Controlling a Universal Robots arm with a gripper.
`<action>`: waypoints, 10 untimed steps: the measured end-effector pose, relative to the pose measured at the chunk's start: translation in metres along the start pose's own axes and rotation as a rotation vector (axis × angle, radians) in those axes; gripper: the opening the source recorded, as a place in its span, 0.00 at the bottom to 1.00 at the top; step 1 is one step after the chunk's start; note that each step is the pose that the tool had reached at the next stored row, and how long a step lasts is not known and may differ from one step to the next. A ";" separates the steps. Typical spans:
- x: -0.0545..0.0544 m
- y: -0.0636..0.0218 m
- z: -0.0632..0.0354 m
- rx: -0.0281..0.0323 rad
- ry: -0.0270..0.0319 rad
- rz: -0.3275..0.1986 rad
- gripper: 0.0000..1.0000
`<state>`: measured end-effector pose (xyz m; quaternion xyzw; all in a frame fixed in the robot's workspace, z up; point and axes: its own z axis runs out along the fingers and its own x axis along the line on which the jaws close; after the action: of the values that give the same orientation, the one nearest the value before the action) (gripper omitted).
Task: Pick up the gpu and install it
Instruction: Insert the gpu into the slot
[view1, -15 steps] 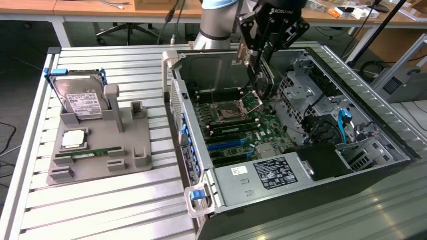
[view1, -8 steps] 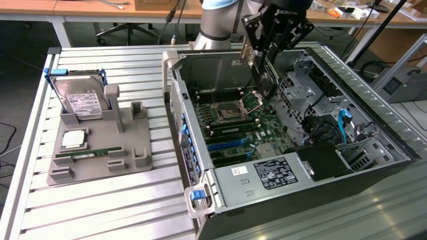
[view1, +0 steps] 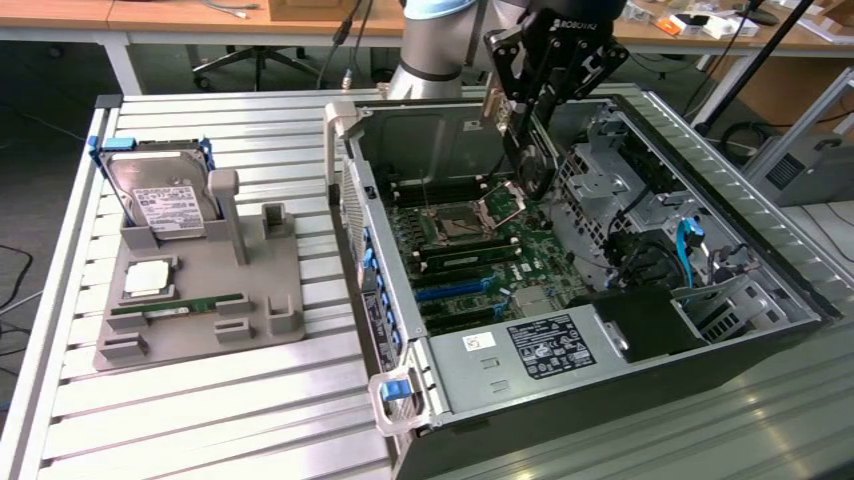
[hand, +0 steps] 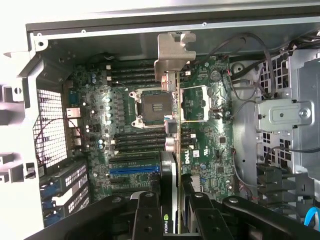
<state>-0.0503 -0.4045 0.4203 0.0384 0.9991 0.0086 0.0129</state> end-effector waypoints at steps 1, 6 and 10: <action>0.000 0.0000 0.0000 0.0000 0.0000 0.000 0.27; 0.000 0.0000 0.0000 0.0000 0.0000 0.000 0.27; 0.000 -0.0001 0.0053 0.0047 -0.0003 0.000 0.27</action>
<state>-0.0503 -0.4045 0.4150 0.0383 0.9992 0.0063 0.0130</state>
